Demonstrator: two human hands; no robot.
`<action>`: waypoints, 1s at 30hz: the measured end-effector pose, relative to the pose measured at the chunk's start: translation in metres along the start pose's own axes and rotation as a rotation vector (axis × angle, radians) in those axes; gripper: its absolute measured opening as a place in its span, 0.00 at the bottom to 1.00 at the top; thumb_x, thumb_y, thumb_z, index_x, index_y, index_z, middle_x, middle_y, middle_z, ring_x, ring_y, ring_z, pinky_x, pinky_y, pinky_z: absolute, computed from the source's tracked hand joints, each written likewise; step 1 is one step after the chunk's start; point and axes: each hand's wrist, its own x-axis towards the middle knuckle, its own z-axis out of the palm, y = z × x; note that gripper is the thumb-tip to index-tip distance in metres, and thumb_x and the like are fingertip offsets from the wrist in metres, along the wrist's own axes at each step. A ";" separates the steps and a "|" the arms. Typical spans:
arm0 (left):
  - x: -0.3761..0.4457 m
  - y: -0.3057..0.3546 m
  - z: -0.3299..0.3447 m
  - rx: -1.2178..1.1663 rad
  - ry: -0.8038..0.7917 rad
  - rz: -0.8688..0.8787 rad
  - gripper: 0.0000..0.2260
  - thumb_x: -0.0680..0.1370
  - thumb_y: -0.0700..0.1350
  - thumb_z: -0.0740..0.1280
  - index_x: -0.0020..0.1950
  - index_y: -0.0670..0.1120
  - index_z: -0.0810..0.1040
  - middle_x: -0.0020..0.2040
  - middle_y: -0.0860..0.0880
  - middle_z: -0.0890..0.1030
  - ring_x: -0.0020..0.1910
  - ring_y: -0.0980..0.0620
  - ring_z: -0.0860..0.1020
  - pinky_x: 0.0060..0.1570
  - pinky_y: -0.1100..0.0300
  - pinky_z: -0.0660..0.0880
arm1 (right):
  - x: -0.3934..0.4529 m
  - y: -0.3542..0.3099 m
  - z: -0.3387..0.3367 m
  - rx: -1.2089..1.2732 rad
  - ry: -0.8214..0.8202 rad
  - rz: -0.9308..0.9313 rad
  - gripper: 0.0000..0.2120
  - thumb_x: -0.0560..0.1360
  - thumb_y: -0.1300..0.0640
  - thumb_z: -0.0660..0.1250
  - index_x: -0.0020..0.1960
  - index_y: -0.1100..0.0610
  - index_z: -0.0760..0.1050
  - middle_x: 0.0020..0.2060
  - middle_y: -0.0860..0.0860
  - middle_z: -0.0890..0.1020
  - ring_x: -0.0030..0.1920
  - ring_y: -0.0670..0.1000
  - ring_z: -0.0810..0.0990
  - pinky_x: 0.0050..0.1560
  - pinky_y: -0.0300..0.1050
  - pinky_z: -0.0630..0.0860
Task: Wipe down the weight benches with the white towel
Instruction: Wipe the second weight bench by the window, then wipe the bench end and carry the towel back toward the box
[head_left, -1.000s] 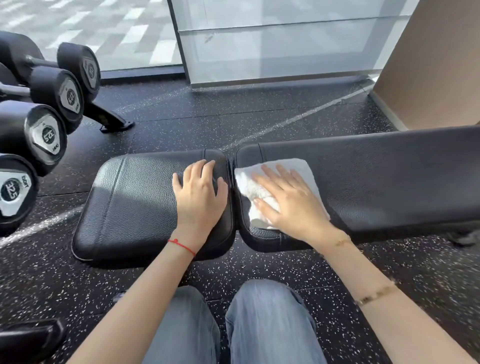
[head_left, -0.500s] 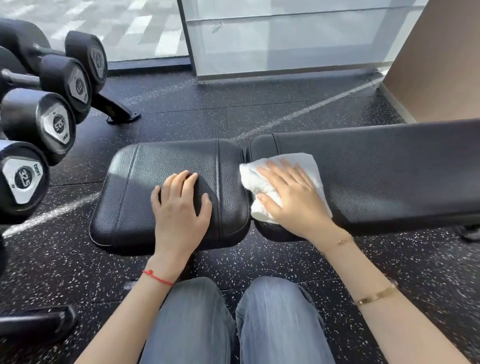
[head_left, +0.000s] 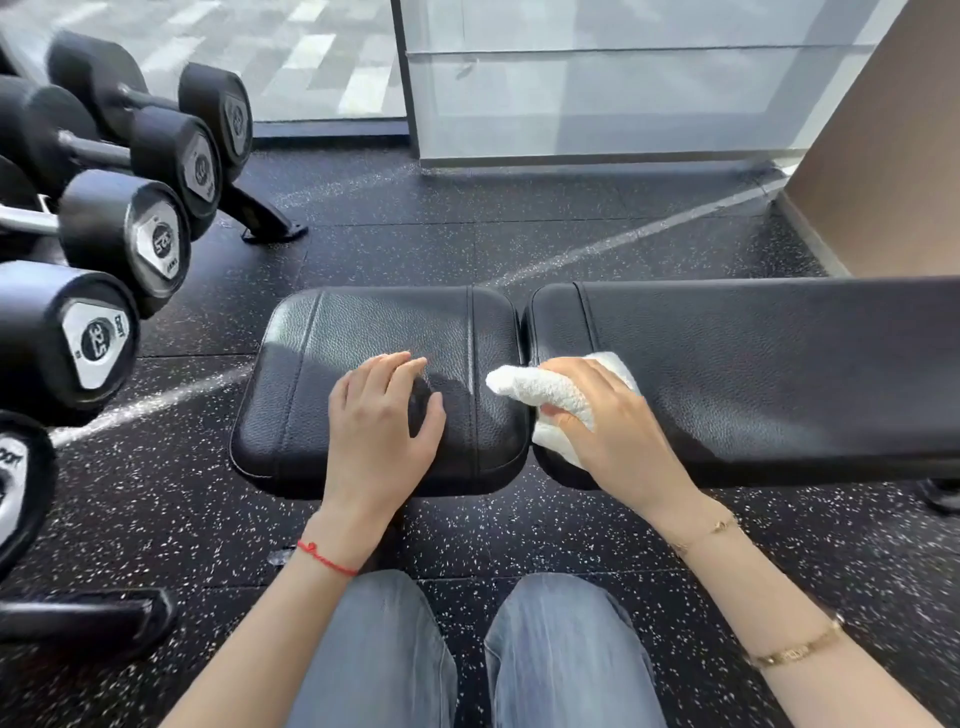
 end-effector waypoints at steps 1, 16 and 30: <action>0.000 0.001 -0.011 -0.005 0.000 -0.003 0.16 0.78 0.48 0.67 0.64 0.46 0.78 0.63 0.50 0.79 0.66 0.48 0.74 0.69 0.48 0.66 | 0.003 -0.007 -0.005 0.014 -0.017 0.011 0.14 0.77 0.57 0.66 0.61 0.46 0.72 0.56 0.40 0.77 0.58 0.42 0.72 0.62 0.41 0.66; -0.012 0.095 -0.338 -0.026 -0.007 -0.283 0.12 0.79 0.44 0.67 0.62 0.43 0.79 0.59 0.46 0.81 0.60 0.45 0.78 0.62 0.45 0.74 | 0.028 -0.225 -0.223 0.104 -0.182 0.066 0.16 0.78 0.57 0.68 0.65 0.53 0.73 0.58 0.47 0.79 0.58 0.49 0.75 0.62 0.38 0.66; -0.101 0.236 -0.615 -0.001 0.150 -0.437 0.13 0.79 0.46 0.64 0.62 0.46 0.79 0.57 0.50 0.81 0.59 0.49 0.78 0.63 0.50 0.73 | 0.002 -0.417 -0.424 0.186 -0.326 -0.173 0.17 0.78 0.56 0.68 0.65 0.54 0.73 0.57 0.49 0.79 0.57 0.49 0.75 0.60 0.47 0.71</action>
